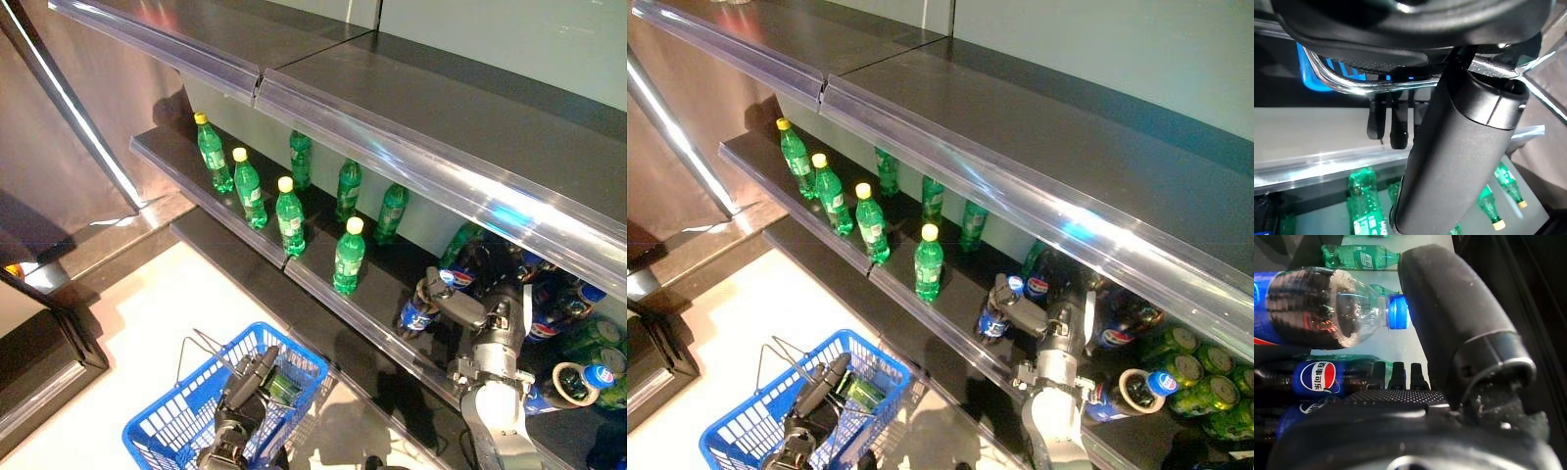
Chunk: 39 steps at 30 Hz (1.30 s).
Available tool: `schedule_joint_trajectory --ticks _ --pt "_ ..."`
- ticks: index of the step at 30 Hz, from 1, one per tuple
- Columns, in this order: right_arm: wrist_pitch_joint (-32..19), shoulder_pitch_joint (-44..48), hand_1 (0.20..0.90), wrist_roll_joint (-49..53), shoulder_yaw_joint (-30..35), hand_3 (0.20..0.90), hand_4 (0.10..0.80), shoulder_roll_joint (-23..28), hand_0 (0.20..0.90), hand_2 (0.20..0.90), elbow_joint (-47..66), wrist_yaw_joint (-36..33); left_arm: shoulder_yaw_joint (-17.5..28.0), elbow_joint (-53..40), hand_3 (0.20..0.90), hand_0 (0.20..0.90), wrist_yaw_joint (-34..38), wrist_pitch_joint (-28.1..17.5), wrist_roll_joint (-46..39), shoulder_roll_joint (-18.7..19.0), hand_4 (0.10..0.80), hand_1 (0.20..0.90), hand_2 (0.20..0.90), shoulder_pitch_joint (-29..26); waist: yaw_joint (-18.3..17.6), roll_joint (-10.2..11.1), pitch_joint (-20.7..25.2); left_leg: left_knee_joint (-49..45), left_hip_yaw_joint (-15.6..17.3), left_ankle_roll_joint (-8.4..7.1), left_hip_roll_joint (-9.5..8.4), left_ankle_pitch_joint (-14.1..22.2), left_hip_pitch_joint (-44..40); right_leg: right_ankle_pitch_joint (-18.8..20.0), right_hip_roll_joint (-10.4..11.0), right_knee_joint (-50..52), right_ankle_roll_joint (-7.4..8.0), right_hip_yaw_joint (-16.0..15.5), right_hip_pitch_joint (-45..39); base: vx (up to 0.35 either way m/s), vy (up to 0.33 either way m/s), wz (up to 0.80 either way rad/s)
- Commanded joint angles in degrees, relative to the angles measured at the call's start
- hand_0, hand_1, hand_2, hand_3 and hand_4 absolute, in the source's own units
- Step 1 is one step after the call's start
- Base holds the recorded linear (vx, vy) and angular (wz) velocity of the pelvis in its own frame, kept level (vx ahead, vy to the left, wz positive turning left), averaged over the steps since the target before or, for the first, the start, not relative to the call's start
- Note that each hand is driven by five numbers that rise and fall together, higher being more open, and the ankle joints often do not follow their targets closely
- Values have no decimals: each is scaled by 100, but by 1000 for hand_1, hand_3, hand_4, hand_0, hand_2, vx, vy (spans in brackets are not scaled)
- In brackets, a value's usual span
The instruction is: Pick up the drink and place into the basket.
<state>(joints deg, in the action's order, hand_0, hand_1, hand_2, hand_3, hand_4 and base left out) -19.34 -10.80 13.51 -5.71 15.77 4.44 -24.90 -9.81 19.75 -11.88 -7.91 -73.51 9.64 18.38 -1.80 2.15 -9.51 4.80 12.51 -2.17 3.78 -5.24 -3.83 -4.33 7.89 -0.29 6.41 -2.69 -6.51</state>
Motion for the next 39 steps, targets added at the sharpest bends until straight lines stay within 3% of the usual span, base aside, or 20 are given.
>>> schedule_joint_trajectory --ticks 1,22,39 --pt "-372 137 900 -169 87 900 800 221 900 900 210 130 365 -1570 200 300 -848 -426 233 204 100 300 300 -452 208 -16 374 -323 -466 -349 530 406 -102 1040 616 -54 415 -456 474 0 0 0" --pt "-402 109 900 -55 -310 900 800 218 900 900 -138 204 245 -1640 200 300 -831 -437 263 292 100 300 300 -376 375 -21 57 -426 -630 -357 531 361 188 1042 693 91 465 -498 702 5 -3 2" --pt "-739 340 900 -109 -390 900 800 301 900 900 -272 108 68 -1700 200 300 -981 -386 310 357 100 300 300 -457 433 -96 -238 -552 -798 -390 513 314 481 1075 766 141 485 -509 861 -5 -8 2"
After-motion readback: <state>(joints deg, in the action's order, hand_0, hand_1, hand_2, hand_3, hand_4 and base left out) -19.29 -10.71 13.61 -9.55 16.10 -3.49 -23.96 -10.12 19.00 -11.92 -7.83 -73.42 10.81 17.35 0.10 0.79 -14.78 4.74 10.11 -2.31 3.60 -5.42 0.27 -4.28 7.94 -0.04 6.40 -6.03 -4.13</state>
